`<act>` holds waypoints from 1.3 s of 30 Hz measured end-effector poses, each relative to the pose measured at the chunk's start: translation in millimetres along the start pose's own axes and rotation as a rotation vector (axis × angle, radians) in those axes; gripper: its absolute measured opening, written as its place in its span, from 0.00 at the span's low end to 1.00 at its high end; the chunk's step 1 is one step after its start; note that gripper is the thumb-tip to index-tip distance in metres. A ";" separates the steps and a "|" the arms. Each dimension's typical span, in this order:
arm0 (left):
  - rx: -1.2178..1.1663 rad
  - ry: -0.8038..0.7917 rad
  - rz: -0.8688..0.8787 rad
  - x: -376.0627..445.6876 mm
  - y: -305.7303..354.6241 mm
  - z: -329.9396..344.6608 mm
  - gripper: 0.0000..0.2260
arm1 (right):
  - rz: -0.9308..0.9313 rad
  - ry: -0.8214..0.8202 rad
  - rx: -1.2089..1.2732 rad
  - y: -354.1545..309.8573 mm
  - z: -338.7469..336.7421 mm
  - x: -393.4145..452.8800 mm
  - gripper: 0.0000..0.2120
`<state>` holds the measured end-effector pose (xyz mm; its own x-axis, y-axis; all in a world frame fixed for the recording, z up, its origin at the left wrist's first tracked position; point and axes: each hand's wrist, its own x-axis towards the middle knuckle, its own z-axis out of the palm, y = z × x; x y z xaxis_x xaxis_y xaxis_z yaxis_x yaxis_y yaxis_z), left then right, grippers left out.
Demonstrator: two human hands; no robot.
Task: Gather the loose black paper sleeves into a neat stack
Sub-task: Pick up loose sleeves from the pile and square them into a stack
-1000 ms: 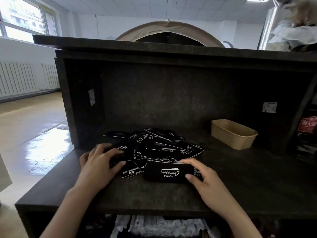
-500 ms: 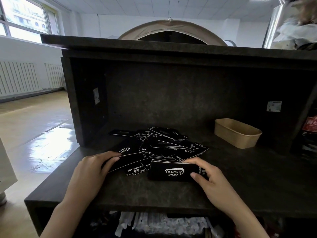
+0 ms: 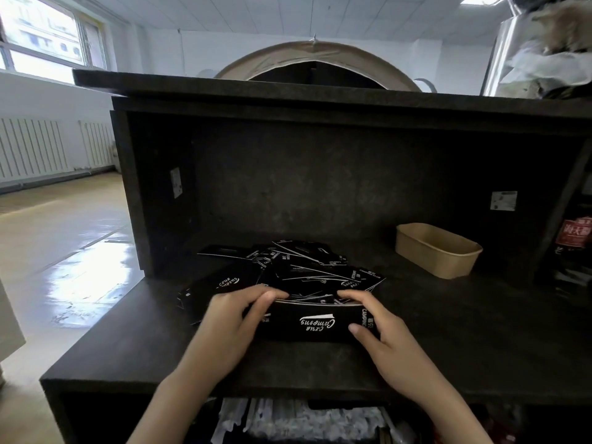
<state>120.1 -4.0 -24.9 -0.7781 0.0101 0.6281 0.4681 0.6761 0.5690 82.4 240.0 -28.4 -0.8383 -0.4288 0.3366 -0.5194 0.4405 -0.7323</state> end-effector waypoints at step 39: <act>0.527 -0.045 -0.291 -8.2 -49.0 -26.2 0.14 | 0.014 0.045 0.036 2.6 -1.0 0.0 0.06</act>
<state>114.5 -56.5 -43.9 -0.8653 -0.2071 0.4564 -0.0288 0.9297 0.3672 80.9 242.0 -29.7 -0.8522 -0.3869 0.3521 -0.5022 0.4168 -0.7576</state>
